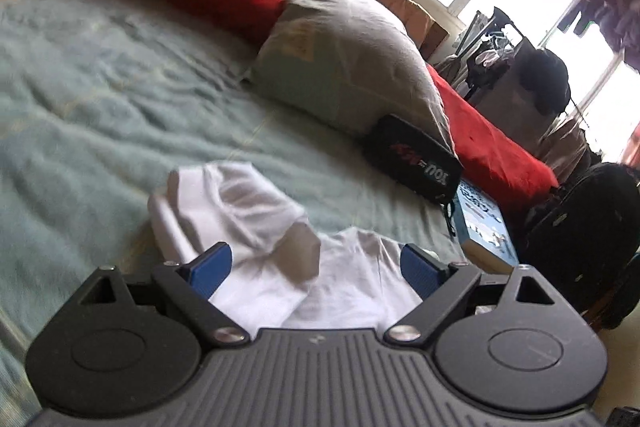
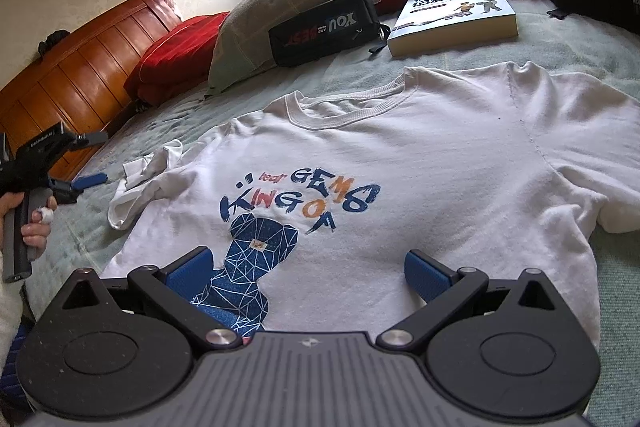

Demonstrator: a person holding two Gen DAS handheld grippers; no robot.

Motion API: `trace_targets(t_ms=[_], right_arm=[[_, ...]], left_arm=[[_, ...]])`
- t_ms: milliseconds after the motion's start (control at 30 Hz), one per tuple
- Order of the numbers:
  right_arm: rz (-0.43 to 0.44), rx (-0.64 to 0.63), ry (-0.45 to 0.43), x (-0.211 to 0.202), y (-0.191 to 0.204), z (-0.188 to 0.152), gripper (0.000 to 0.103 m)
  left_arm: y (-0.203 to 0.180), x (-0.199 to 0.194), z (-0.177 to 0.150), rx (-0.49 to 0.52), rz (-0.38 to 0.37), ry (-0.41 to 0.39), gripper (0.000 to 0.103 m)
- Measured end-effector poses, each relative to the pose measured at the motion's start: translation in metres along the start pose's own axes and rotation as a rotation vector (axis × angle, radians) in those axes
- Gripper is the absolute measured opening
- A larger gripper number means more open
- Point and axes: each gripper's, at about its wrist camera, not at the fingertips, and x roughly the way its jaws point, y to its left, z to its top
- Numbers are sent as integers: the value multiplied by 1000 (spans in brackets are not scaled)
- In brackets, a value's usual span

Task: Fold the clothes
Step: 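Grasp the folded sleeve cuff with the left gripper and lift it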

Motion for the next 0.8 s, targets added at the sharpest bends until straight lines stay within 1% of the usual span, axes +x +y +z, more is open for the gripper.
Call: trace_targets(t_ms=[200, 267, 333, 533, 667, 733, 767, 800], right_arm=[[-1, -1, -1, 1, 0, 0, 103], [1, 1, -1, 1, -1, 0, 103], [2, 1, -2, 1, -1, -1, 103], [-3, -6, -3, 2, -1, -1, 103], [-11, -18, -4, 3, 0, -1, 103], [-13, -21, -6, 4, 0, -2, 103], [-13, -23, -7, 4, 0, -2, 103], [-13, -23, -7, 4, 0, -2, 103]], left_arm=[[6, 31, -9, -23, 6, 70, 91], [8, 43, -11, -29, 33, 97, 91], [12, 52, -11, -42, 56, 103, 91], [28, 57, -2, -147, 49, 13, 91], [38, 59, 6, -192, 34, -43, 91], [43, 63, 7, -201, 39, -56, 88], [45, 64, 8, -201, 47, -61, 79], [47, 65, 8, -202, 58, -65, 62]])
